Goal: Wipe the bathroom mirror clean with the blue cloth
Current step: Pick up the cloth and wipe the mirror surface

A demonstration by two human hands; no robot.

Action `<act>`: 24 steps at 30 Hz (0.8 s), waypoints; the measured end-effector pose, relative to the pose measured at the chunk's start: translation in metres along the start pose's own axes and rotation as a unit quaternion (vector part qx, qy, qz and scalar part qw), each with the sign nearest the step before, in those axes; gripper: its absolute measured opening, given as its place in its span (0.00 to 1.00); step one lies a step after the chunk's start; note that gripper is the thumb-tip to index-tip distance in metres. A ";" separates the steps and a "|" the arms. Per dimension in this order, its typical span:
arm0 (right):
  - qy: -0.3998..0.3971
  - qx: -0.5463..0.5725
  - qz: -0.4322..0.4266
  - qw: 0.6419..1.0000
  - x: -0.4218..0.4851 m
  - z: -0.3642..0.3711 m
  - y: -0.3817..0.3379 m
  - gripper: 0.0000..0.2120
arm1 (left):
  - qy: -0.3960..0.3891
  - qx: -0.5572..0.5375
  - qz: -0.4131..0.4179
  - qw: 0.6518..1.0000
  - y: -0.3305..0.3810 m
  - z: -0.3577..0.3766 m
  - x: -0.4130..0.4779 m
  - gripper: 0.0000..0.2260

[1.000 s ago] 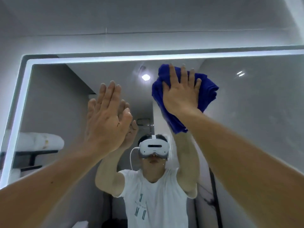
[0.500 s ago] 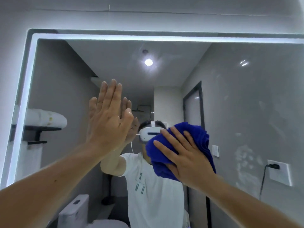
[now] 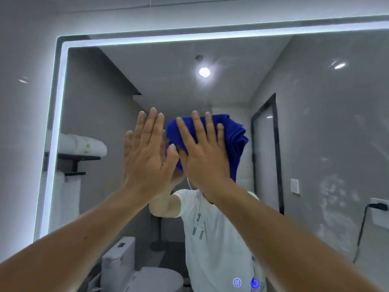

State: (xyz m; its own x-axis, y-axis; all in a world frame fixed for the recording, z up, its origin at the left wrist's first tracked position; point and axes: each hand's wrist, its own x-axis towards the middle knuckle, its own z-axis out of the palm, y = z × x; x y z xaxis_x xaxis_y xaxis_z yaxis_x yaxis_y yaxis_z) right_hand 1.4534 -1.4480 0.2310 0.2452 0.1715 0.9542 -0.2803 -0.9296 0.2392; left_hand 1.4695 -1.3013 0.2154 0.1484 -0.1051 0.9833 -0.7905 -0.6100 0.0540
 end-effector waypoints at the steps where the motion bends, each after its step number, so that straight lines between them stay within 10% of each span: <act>1: -0.006 0.001 -0.042 0.999 -0.015 0.002 -0.001 0.29 | 0.000 0.000 0.002 1.000 0.001 0.002 -0.001 0.32; 8: -0.054 -0.050 -0.225 0.972 -0.131 -0.002 0.088 0.28 | 0.011 -0.016 -0.002 1.000 0.017 0.009 -0.007 0.32; 19: 0.015 0.016 0.162 0.987 -0.067 -0.024 0.114 0.27 | 0.013 -0.001 0.020 1.000 0.046 0.035 -0.037 0.31; 24: 0.033 0.000 0.075 0.997 -0.118 -0.011 0.109 0.26 | 0.023 0.008 0.039 0.999 0.062 0.050 -0.052 0.30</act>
State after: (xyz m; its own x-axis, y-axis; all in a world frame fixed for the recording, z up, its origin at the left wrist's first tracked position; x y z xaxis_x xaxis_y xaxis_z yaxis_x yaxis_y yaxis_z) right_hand 1.3841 -1.5659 0.1462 0.1398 0.0520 0.9888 -0.3091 -0.9464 0.0935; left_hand 1.4426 -1.3735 0.1592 0.0582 -0.1171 0.9914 -0.7885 -0.6145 -0.0263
